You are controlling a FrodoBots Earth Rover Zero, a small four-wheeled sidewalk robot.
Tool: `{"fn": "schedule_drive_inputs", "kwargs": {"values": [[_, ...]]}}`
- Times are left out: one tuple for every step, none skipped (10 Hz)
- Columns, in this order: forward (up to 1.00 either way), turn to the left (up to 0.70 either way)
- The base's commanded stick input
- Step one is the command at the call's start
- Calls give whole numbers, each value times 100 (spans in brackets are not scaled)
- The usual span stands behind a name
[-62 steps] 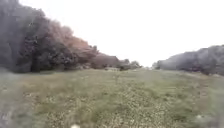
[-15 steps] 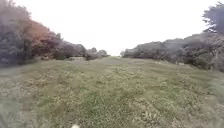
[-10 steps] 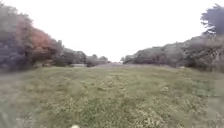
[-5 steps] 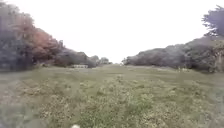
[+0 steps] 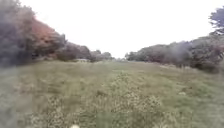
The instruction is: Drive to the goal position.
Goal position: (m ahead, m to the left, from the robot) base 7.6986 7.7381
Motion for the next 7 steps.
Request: {"fn": "schedule_drive_inputs", "kwargs": {"values": [[70,0],[70,0],[0,0],[0,0],[0,0],[0,0],[0,0]]}}
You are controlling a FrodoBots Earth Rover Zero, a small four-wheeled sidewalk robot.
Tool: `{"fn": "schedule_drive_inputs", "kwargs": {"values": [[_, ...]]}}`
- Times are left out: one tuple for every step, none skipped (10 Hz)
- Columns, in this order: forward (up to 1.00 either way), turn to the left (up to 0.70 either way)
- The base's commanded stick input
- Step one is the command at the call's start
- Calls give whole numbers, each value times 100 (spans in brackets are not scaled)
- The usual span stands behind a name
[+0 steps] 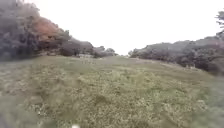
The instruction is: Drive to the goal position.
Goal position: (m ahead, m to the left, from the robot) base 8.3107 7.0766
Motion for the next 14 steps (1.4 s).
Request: {"fn": "schedule_drive_inputs", "kwargs": {"values": [[70,0],[70,0],[70,0],[70,0],[70,0],[70,0],[70,0],[70,0],[70,0],[70,0],[70,0],[70,0],[70,0],[70,0]]}}
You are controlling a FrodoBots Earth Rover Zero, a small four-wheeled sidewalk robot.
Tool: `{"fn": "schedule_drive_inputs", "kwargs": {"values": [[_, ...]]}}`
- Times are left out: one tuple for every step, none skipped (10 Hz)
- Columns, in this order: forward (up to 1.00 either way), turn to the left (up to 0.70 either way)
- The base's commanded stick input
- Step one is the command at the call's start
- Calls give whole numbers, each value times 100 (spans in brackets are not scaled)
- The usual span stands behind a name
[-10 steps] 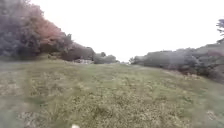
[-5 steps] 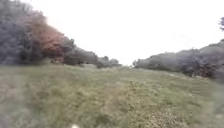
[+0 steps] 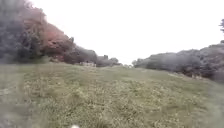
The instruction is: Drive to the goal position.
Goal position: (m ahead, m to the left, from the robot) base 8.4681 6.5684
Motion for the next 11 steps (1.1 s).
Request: {"fn": "schedule_drive_inputs", "kwargs": {"values": [[70,0],[70,0],[70,0],[70,0],[70,0],[70,0],[70,0],[70,0],[70,0],[70,0],[70,0]]}}
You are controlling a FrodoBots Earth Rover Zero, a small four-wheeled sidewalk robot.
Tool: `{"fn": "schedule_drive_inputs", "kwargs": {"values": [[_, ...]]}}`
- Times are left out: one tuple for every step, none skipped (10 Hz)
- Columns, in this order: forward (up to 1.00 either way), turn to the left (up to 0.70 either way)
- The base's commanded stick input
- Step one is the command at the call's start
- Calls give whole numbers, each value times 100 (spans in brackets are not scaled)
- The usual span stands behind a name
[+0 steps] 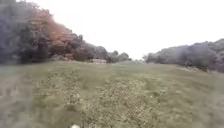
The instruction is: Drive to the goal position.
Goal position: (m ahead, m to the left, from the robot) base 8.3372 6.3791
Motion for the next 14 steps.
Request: {"fn": "schedule_drive_inputs", "kwargs": {"values": [[70,0],[70,0],[70,0],[70,0],[70,0],[70,0],[70,0],[70,0],[70,0],[70,0],[70,0],[70,0],[70,0],[70,0]]}}
